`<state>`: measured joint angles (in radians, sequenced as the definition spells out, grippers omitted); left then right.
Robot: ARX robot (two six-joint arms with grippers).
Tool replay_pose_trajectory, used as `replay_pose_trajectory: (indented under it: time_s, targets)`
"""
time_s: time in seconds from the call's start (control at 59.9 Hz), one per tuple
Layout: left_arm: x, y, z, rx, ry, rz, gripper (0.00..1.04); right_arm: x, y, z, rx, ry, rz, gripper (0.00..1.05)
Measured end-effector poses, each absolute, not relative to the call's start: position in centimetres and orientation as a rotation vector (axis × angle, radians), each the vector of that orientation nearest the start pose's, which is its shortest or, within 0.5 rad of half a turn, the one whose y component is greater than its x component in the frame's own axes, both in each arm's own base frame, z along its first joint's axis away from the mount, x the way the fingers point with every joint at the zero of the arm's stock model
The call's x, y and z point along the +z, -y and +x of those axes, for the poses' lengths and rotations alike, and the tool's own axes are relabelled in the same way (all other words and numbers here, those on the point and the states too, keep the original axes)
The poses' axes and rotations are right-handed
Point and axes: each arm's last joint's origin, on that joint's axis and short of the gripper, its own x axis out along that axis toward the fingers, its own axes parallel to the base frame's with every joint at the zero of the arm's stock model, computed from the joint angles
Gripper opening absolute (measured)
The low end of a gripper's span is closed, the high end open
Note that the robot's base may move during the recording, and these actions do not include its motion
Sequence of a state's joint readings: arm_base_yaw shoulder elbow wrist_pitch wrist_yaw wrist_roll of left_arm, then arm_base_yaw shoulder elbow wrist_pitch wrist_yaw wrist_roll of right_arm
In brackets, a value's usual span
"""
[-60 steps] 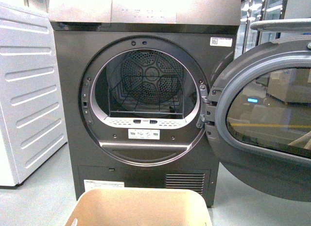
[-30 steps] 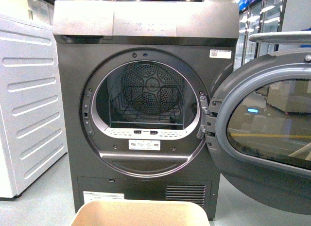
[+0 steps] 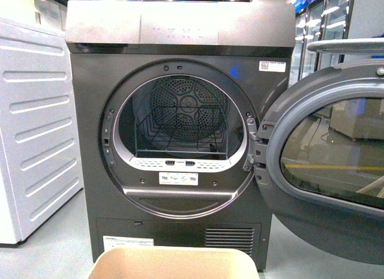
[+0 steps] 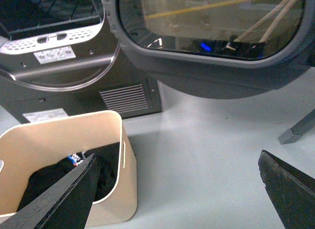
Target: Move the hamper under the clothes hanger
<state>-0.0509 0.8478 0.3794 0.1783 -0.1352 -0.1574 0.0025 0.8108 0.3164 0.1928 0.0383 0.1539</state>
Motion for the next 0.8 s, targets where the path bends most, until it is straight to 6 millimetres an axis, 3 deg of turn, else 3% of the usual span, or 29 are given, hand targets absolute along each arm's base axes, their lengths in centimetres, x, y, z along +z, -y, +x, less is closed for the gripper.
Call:
replay_pose_trajectory:
  time_s: [0.134,0.351,0.585,0.802]
  targets:
    - [20.9,0.7,24.1,0.048,-0.399,-0.086,0.98,20.9,-0.3,23.4,0.017,-0.424,0.139,0.97]
    - [17.3,2.3,29.9,0.015,-0.545,-0.043,0.98,18.9,-1.0,30.4,0.02,-0.552,0.132,0.97]
    - [12.4,4.6,33.4,-0.01,-0.647,-0.055,0.98,14.7,-2.3,35.7,-0.022,-0.666,0.098,0.97]
    - [8.4,4.7,34.5,0.021,-0.726,-0.075,0.98,12.0,-2.9,38.4,-0.036,-0.73,0.103,0.97]
